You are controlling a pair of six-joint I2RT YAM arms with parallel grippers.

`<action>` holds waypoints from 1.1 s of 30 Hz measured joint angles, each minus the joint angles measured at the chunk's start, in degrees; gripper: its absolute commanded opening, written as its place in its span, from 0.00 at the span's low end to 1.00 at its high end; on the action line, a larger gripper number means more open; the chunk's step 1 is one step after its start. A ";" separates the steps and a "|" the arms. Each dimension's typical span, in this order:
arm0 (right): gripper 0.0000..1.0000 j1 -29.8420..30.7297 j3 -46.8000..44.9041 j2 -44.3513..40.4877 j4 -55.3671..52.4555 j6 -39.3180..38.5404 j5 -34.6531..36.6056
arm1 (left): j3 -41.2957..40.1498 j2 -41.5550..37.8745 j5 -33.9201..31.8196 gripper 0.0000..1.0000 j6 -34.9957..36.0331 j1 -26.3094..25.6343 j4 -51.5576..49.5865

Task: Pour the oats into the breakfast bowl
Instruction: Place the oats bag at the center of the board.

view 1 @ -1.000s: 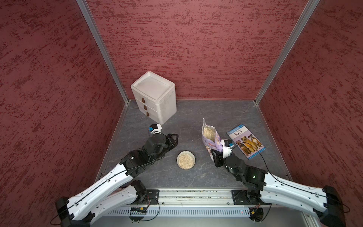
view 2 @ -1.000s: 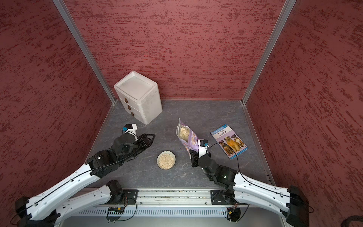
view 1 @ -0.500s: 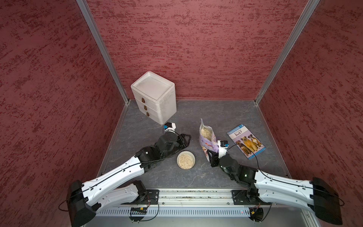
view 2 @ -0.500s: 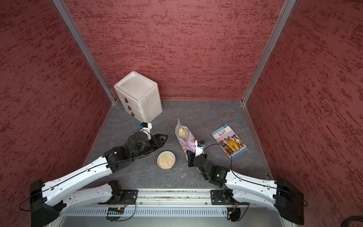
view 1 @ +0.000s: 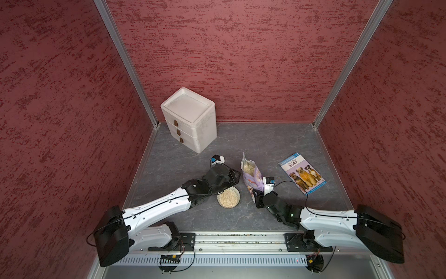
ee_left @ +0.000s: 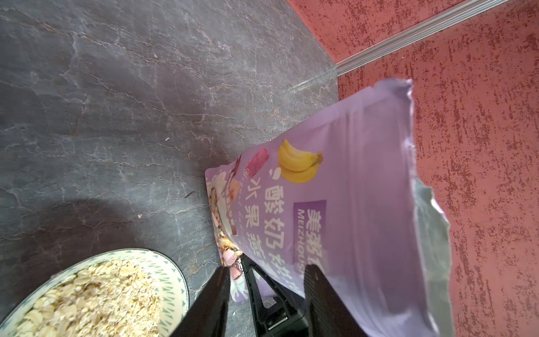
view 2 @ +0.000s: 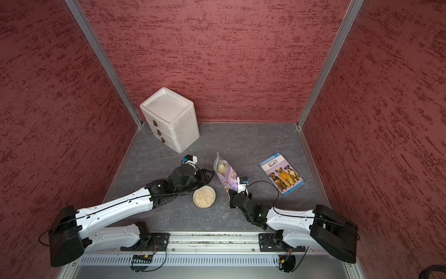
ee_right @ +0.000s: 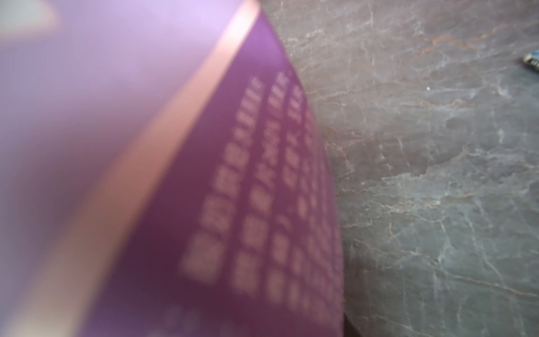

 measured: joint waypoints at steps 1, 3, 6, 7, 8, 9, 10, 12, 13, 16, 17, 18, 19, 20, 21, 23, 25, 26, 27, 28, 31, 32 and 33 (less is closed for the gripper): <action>0.10 -0.07 -0.02 0.63 1.07 0.15 -0.02 | 0.00 0.37 0.02 0.44 -0.33 0.00 0.28; 0.17 -0.17 -0.11 2.01 3.13 0.74 -0.13 | -0.02 1.20 0.20 0.44 -0.85 0.00 0.90; 0.24 -0.31 -1.16 3.61 6.91 1.44 -0.26 | -0.02 2.82 0.52 0.43 -1.49 0.00 1.33; 0.25 -0.33 -1.44 3.76 7.61 1.53 -0.26 | -0.02 3.34 0.66 0.43 -1.81 0.00 1.33; 0.29 -0.33 -1.64 3.78 8.00 1.66 -0.28 | -0.02 3.89 0.76 0.43 -2.05 0.00 1.29; 0.36 -0.35 -1.66 3.78 8.07 1.70 -0.31 | -0.02 4.35 0.90 0.43 -2.32 0.00 1.31; 0.44 -0.37 -1.66 3.78 8.09 1.75 -0.33 | -0.02 4.74 1.01 0.43 -2.54 0.00 1.31; 0.51 -0.37 -1.68 3.72 8.09 1.99 -0.33 | -0.02 5.27 1.14 0.43 -2.97 0.00 1.31; 0.55 -0.37 -1.68 3.54 8.07 2.03 -0.33 | -0.02 5.55 1.22 0.43 -3.26 0.00 1.33; 0.62 -0.37 -1.88 2.12 7.89 2.01 -0.31 | -0.02 6.38 1.46 0.43 -3.80 0.00 1.38; 0.64 -0.37 -1.92 1.40 7.58 1.86 -0.31 | -0.02 6.75 1.51 0.43 -3.85 0.00 1.42; 0.67 -0.37 -1.95 0.79 7.37 1.73 -0.28 | -0.02 7.08 1.66 0.43 -3.87 0.00 1.42; 0.69 -0.37 -1.95 0.11 7.19 1.62 -0.28 | -0.02 7.43 1.75 0.43 -3.87 0.00 1.51; 0.70 -0.37 -1.95 -0.52 6.97 1.51 -0.24 | -0.02 7.76 1.92 0.43 -3.89 0.00 1.62; 0.71 -0.37 -1.95 -1.09 6.64 1.40 -0.24 | -0.02 8.11 2.05 0.43 -3.96 0.00 1.75; 0.73 -0.37 -1.97 -2.25 5.77 1.20 -0.24 | 0.00 8.70 2.45 0.43 -4.02 0.00 2.01; 0.75 -0.37 -1.97 -3.65 4.74 0.70 -0.42 | 0.02 9.22 2.75 0.43 -4.02 -0.13 2.21; 0.76 -0.37 -1.95 -4.37 4.11 0.15 -0.76 | 0.04 9.42 2.84 0.43 -4.04 -0.22 2.32; 0.77 -0.37 -1.86 -5.07 3.39 -0.39 -1.20 | 0.04 9.62 3.02 0.43 -4.04 -0.26 2.43; 0.79 -0.37 -1.68 -5.88 2.56 -0.83 -1.57 | 0.04 9.75 3.08 0.43 -4.04 -0.33 2.51; 0.83 -0.42 0.20 -8.33 -0.96 -2.64 -2.89 | 0.07 10.08 3.17 0.43 -4.04 -0.44 2.82; 0.84 -0.44 0.98 -9.14 -2.21 -3.19 -3.32 | 0.11 10.23 3.17 0.43 -4.04 -0.48 2.91; 0.84 -0.44 1.90 -10.16 -3.89 -3.74 -3.76 | 0.13 10.43 3.17 0.42 -4.04 -0.50 3.02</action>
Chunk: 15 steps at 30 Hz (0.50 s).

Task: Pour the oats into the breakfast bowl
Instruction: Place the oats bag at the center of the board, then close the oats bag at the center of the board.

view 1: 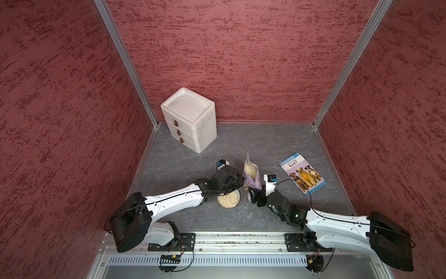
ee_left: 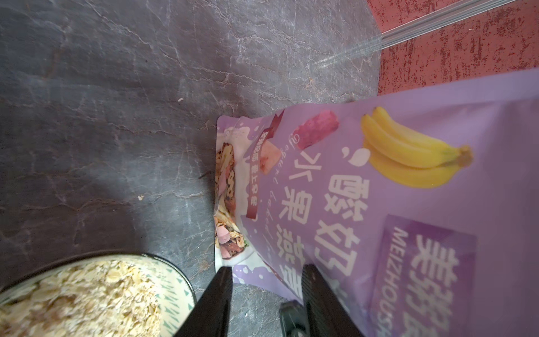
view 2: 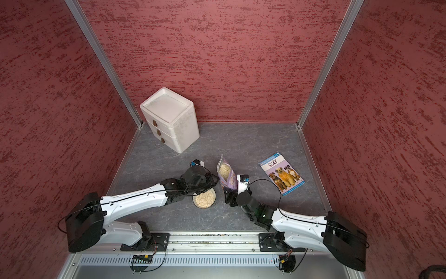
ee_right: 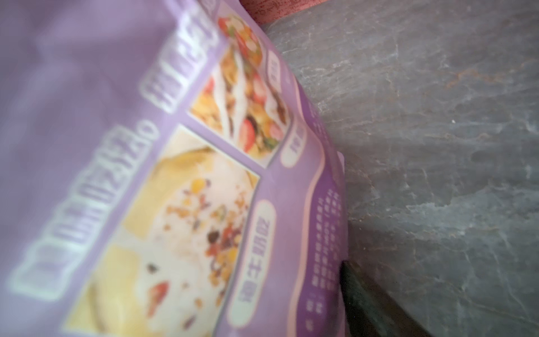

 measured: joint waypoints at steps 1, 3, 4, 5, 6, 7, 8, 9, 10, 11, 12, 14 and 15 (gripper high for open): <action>0.85 0.00 0.79 -1.11 -1.51 -0.50 -0.35 | 0.07 0.15 0.00 0.43 0.00 -0.04 0.09; 0.89 0.00 2.54 -3.67 -4.92 -1.57 -1.27 | 0.17 0.52 0.07 0.42 0.00 -0.07 0.31; 0.91 0.00 3.61 -5.07 -6.80 -2.05 -1.68 | 0.28 0.81 0.09 0.42 0.00 -0.09 0.48; 0.93 0.00 4.74 -6.32 -8.59 -2.45 -2.03 | 0.44 1.07 0.20 0.42 0.00 -0.13 0.52; 0.94 0.00 6.21 -7.58 -10.69 -2.93 -2.34 | 0.48 1.29 0.26 0.42 0.00 -0.15 0.70; 0.97 0.00 7.89 -8.68 -12.85 -3.30 -2.54 | 0.52 1.53 0.28 0.42 0.00 -0.22 0.87; 0.98 0.00 9.49 -9.55 -14.82 -3.61 -2.67 | 0.57 1.70 0.33 0.42 0.00 -0.26 1.01; 0.98 0.00 11.32 -10.25 -17.03 -4.00 -2.78 | 0.59 1.90 0.42 0.42 0.00 -0.31 1.11; 0.98 0.00 13.00 -10.67 -19.08 -4.22 -2.84 | 0.63 2.01 0.46 0.42 0.02 -0.35 1.20; 0.98 0.00 14.86 -10.91 -21.42 -4.39 -2.84 | 0.66 2.05 0.50 0.42 0.02 -0.37 1.31; 0.99 0.00 16.63 -10.93 -23.67 -4.50 -2.82 | 0.74 2.12 0.59 0.42 0.00 -0.37 1.33; 0.98 0.00 20.52 -10.43 -29.00 -4.28 -2.40 | 0.92 2.27 0.72 0.42 0.00 -0.39 1.40; 0.98 0.00 22.43 -9.88 -31.58 -4.09 -2.19 | 0.96 2.29 0.81 0.42 0.02 -0.42 1.42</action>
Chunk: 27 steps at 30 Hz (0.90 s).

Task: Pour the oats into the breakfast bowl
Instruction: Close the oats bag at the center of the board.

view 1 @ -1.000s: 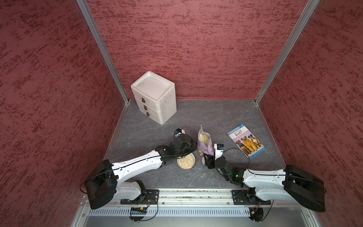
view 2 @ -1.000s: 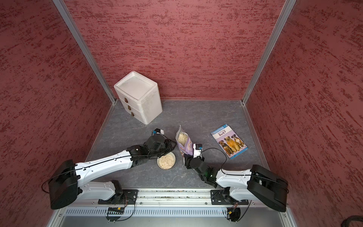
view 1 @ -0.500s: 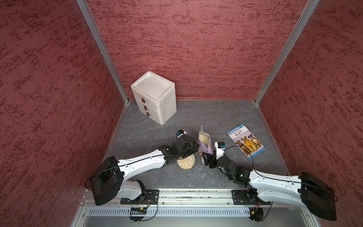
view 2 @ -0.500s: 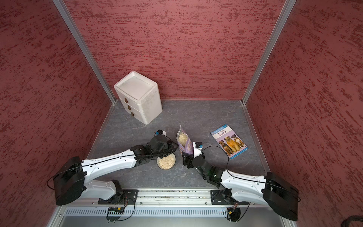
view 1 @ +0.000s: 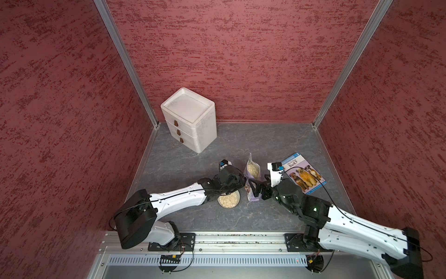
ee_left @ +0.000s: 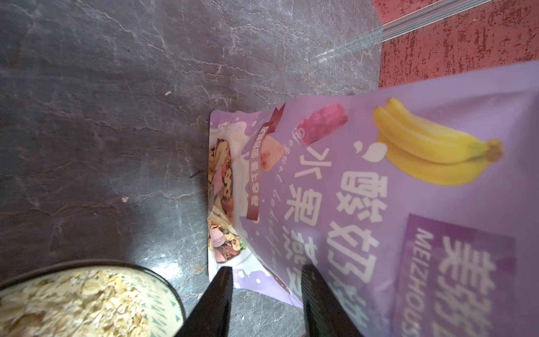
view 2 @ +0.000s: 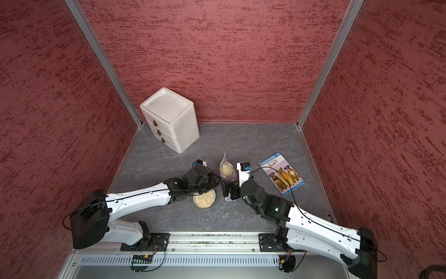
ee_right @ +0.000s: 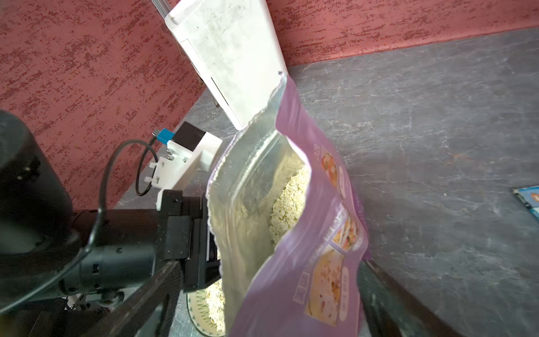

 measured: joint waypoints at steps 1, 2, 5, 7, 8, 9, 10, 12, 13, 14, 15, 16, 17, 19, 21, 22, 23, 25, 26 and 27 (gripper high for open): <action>0.98 0.00 2.25 0.85 -2.71 0.20 0.33 | 0.02 -0.02 0.07 0.42 0.00 0.00 0.02; 0.98 0.00 4.39 1.81 -5.35 0.48 0.52 | 0.04 0.00 0.09 0.42 0.00 0.00 0.02; 0.99 0.00 11.50 5.81 -13.68 1.73 1.09 | 0.11 0.00 0.07 0.42 0.00 -0.04 0.02; 0.99 0.00 16.28 8.94 -18.99 2.69 1.49 | 0.11 0.00 0.07 0.42 0.00 -0.04 0.07; 0.99 0.00 18.45 10.43 -21.42 3.17 1.79 | 0.11 0.00 0.04 0.42 0.00 -0.04 0.07; 0.99 0.00 20.57 11.89 -23.71 3.54 2.05 | 0.11 0.00 0.04 0.42 0.00 -0.04 0.09; 0.98 0.00 22.23 13.05 -25.62 3.91 2.27 | 0.11 0.00 0.04 0.42 0.00 -0.04 0.11; 0.98 0.00 24.92 15.04 -29.09 4.46 2.54 | 0.11 0.00 0.07 0.42 0.00 -0.04 0.20; 0.97 0.00 25.77 15.74 -30.34 4.66 2.69 | 0.11 0.00 0.04 0.42 0.00 -0.04 0.28; 0.96 0.00 26.62 16.55 -31.69 4.79 2.82 | 0.11 0.00 0.04 0.42 0.00 -0.04 0.33; 0.96 0.00 27.34 17.42 -32.81 4.96 2.91 | 0.11 0.00 0.04 0.42 0.00 -0.04 0.37; 0.95 0.00 28.20 18.60 -34.10 5.03 2.95 | 0.11 0.00 0.04 0.42 -0.02 -0.04 0.35; 0.93 0.00 28.76 19.50 -34.95 5.07 2.95 | 0.11 0.00 0.02 0.42 0.00 -0.04 0.35; 0.91 0.00 29.81 21.42 -36.00 5.16 2.95 | 0.11 0.00 0.00 0.42 0.00 -0.04 0.35; 0.87 0.00 30.51 23.15 -36.37 5.20 2.93 | 0.11 0.00 -0.11 0.42 0.00 -0.07 0.37; 0.84 0.00 30.75 23.89 -36.37 5.22 2.91 | 0.11 0.00 -0.22 0.42 0.00 -0.07 0.39; 0.82 0.00 30.91 24.55 -36.28 5.25 2.89 | 0.11 0.00 -0.35 0.42 0.00 -0.07 0.42; 0.73 0.00 31.21 25.70 -36.11 5.01 2.91 | 0.11 0.00 -0.61 0.42 -0.02 -0.11 0.57; 0.69 0.00 31.21 26.14 -35.87 5.01 2.91 | 0.09 0.00 -0.68 0.42 -0.02 -0.11 0.72; 0.66 0.00 31.28 26.53 -35.80 4.94 2.93 | 0.09 0.00 -0.81 0.42 -0.02 -0.11 0.83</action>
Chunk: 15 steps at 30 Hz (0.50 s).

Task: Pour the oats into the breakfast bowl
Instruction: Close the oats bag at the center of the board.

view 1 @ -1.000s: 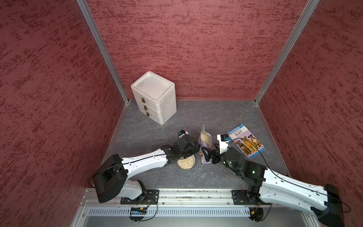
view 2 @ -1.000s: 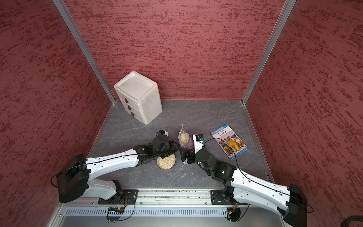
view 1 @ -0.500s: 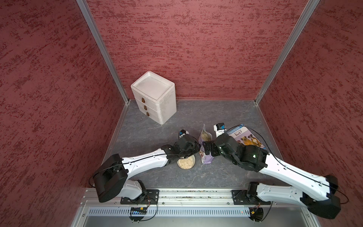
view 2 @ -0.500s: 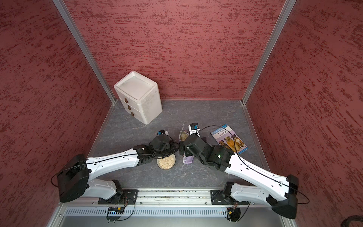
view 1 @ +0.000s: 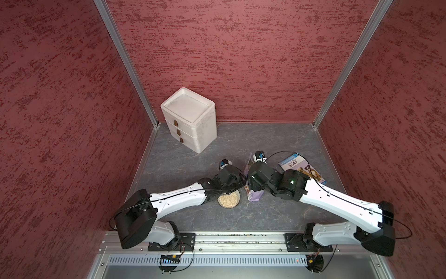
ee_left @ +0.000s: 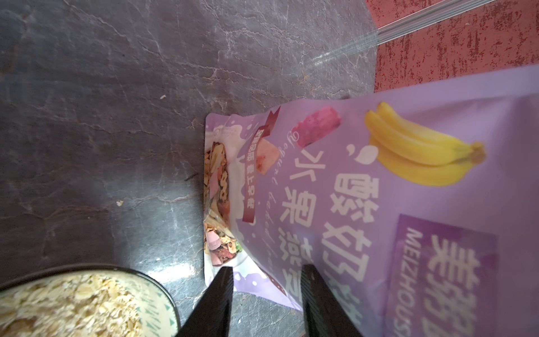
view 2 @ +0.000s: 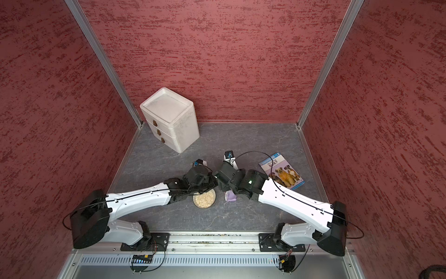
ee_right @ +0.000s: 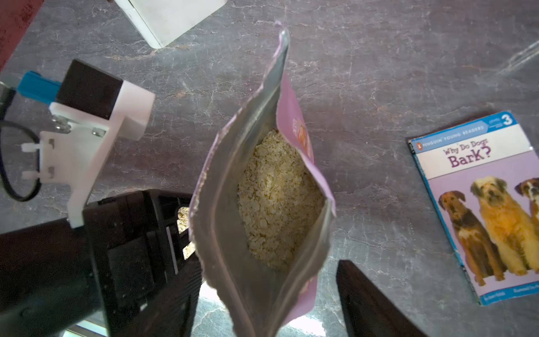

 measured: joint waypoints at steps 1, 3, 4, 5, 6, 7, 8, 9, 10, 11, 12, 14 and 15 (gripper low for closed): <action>0.61 0.00 0.07 0.46 0.13 -0.02 0.00 | -0.02 0.00 -0.11 0.42 -0.02 0.00 0.17; 0.42 0.00 0.11 1.22 0.35 -0.13 0.07 | -0.22 0.00 -0.37 0.41 -0.07 0.00 0.61; 0.30 0.00 0.13 1.60 0.35 -0.26 0.26 | -0.26 0.00 -0.59 0.41 -0.22 0.00 0.66; 0.12 0.00 0.13 1.90 0.33 -0.11 0.42 | -0.37 0.00 -0.83 0.41 -0.26 0.00 0.76; 0.00 0.00 0.15 2.16 0.31 0.00 0.48 | -0.52 -0.07 -1.09 0.41 -0.44 0.00 0.96; 0.00 0.00 0.17 2.36 0.28 0.04 0.52 | -0.81 -0.15 -1.42 0.42 -0.59 0.00 1.20; 0.00 0.00 0.37 2.51 0.15 0.22 0.66 | -1.09 -0.26 -1.70 0.41 -0.74 0.00 1.29; 0.00 0.00 0.66 2.54 -0.11 0.39 0.72 | -1.42 -0.44 -2.01 0.41 -0.90 0.00 1.31; 0.00 -0.04 0.76 2.54 -0.33 0.35 0.74 | -1.73 -0.59 -2.25 0.41 -1.07 0.00 1.36; 0.00 -0.09 0.81 2.47 -0.52 0.22 0.76 | -2.01 -0.79 -2.47 0.41 -1.22 0.00 1.42; 0.00 -0.13 0.81 2.36 -0.70 0.13 0.72 | -2.16 -0.96 -2.71 0.41 -1.33 0.00 1.44; 0.00 -0.15 0.98 1.99 -1.33 -0.28 0.55 | -2.25 -1.16 -3.08 0.41 -1.53 -0.04 1.64; 0.00 -0.17 1.25 1.79 -2.01 -0.50 0.46 | -2.25 -1.18 -3.23 0.41 -1.70 -0.07 1.75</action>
